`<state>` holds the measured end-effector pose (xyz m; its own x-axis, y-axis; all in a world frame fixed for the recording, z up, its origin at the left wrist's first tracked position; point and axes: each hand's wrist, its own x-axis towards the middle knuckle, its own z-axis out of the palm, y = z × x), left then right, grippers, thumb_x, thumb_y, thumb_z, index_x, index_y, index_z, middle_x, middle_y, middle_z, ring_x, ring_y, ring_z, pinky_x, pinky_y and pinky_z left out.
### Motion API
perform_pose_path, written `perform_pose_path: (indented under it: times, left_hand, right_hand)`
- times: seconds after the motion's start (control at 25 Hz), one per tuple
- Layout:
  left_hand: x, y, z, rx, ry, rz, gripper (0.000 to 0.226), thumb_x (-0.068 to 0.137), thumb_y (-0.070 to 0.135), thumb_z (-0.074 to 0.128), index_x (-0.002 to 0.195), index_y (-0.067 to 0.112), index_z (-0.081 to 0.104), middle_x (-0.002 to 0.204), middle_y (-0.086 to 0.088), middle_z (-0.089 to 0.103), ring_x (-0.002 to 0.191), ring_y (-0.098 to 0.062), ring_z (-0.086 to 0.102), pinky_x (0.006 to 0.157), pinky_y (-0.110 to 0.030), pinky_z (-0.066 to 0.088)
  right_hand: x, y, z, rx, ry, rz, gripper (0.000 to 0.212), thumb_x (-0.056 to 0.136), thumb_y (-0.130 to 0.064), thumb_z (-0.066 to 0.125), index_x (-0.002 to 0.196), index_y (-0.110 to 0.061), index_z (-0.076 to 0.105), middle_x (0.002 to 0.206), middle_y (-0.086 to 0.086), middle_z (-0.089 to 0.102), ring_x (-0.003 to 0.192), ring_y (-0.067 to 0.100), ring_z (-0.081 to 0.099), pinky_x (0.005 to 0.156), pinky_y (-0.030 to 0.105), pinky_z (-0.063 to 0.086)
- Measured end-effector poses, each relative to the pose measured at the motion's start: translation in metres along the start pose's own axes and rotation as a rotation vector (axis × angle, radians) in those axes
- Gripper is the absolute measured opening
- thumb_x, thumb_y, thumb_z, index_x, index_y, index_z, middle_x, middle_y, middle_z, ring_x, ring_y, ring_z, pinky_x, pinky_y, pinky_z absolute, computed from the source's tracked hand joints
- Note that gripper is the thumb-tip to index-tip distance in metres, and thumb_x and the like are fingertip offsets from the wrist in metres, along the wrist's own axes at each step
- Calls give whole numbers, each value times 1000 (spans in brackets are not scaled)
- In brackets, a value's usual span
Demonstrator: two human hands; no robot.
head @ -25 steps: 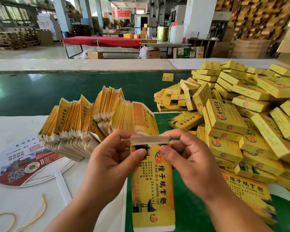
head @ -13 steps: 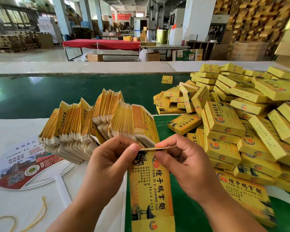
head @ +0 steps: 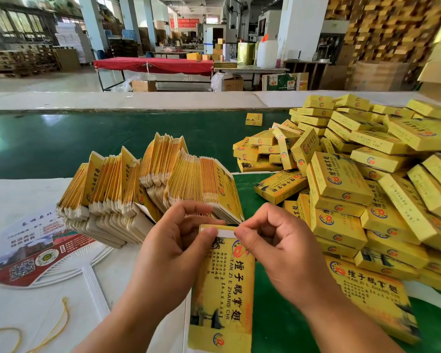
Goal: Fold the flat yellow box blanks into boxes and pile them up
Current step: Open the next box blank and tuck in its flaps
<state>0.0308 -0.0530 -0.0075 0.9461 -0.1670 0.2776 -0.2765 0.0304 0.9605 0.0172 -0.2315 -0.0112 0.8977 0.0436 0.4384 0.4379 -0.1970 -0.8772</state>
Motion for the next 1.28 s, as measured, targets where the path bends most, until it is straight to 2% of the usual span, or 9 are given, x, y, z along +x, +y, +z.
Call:
perform_pose_path:
  times: [0.08,0.2,0.4,0.72,0.84,1.0,1.12,1.2,1.28]
  left_hand:
    - [-5,0,4,223,71,18,45,71,53,71,110,35,58,97,12,72,83,-10,72,69,-35,62]
    - [-14,-2,13,603,53,98,67,55,77,70,109,44,47,86,22,63,81,7,61,67,-10,48]
    - [-16,-6,17,772,31,140,53,54,64,68,94,41,42,74,21,53,77,6,54,56,-12,40]
    - [-20,2,19,839,4,169,65,53,59,68,108,45,36,85,26,50,85,6,52,58,-10,38]
    - [-19,3,18,888,-4,154,69,53,62,68,112,44,36,86,28,48,82,6,52,57,-9,36]
    - [-18,-1,19,1014,-26,157,74,56,64,65,118,36,35,89,24,44,74,1,45,62,-2,30]
    - [-18,-5,18,1059,-23,154,72,60,63,63,118,31,36,94,19,45,79,0,45,63,0,26]
    - [-17,-5,16,1055,22,146,67,64,62,60,117,29,37,96,17,48,81,-2,46,64,-2,27]
    - [-16,-7,13,1027,64,153,65,68,60,59,120,27,38,101,16,49,85,-4,50,65,-5,30]
  right_hand:
    - [-3,0,6,-104,137,-72,13,88,-30,67,79,-21,63,68,-6,67,58,8,63,50,22,50]
    - [-5,1,12,-104,229,-79,15,87,-28,69,76,-22,62,65,-13,65,56,2,60,50,12,45]
    - [-4,0,14,-72,78,36,16,82,-35,74,81,-23,65,75,-4,72,66,5,69,57,21,55]
    - [-2,-1,12,24,187,31,19,87,-30,66,72,-20,61,56,-6,56,51,1,48,47,16,40]
    - [-1,-2,10,50,139,69,21,85,-30,67,70,-16,61,55,-6,56,51,4,49,48,21,42]
    - [-1,-6,7,-53,81,57,24,84,-30,68,68,-13,65,56,-2,60,51,5,52,46,27,46]
    - [-4,-9,6,-231,74,-65,26,91,-29,62,70,-14,69,55,-3,60,49,4,51,42,21,39]
    - [-7,-12,9,-335,65,-162,18,92,-26,63,86,-16,76,71,-10,71,63,1,63,52,15,49]
    - [-9,-13,14,-486,77,-236,22,86,-24,67,105,-14,77,100,-7,76,91,0,68,78,16,56]
